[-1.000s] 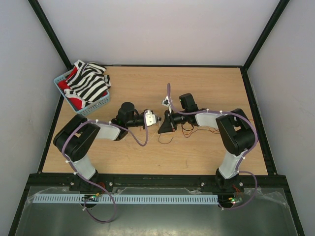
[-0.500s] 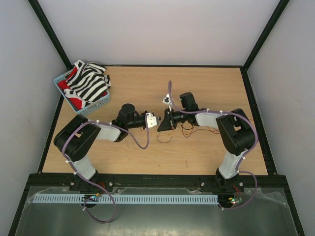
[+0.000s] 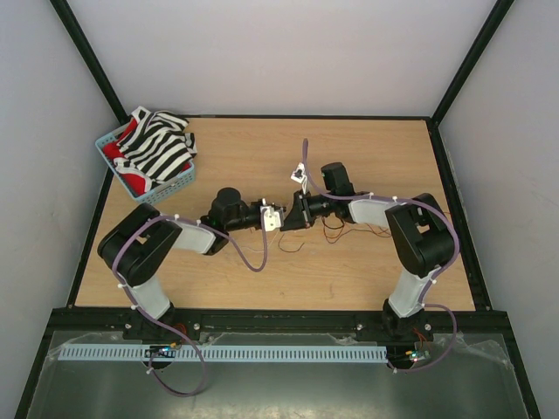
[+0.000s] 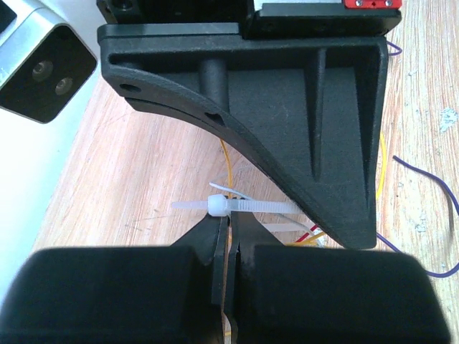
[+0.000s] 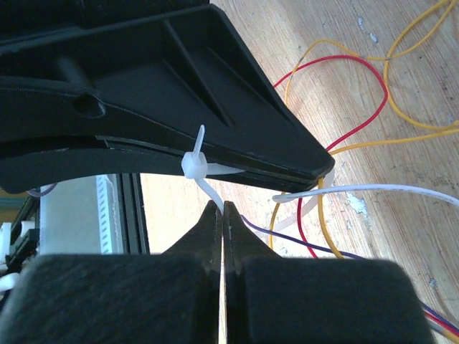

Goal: Zip-tie the wires
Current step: Tie the cable at the center of the board.

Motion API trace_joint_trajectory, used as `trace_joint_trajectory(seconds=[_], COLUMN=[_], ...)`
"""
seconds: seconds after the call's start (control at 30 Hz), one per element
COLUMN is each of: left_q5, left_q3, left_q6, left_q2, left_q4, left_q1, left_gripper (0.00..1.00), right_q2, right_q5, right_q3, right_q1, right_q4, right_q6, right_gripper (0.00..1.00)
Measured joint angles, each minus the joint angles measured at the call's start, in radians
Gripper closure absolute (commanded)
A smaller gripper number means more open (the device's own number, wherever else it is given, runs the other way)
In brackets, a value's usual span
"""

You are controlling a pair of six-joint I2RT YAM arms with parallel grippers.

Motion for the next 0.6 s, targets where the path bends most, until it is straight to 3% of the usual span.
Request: trace_joint_trajectory(seconds=[0.6], left_q5=[-0.045], left_q3=[-0.005], left_q6=[0.047], left_q2=[0.006], left_q4=[0.014], left_q1=[-0.008], left_gripper=[1.00], right_q2=[0.002], right_q5=[-0.013], right_q3=[0.053], right_q1=[-0.008], right_q4=[-0.005], right_q6=[0.064], right_gripper=[1.00])
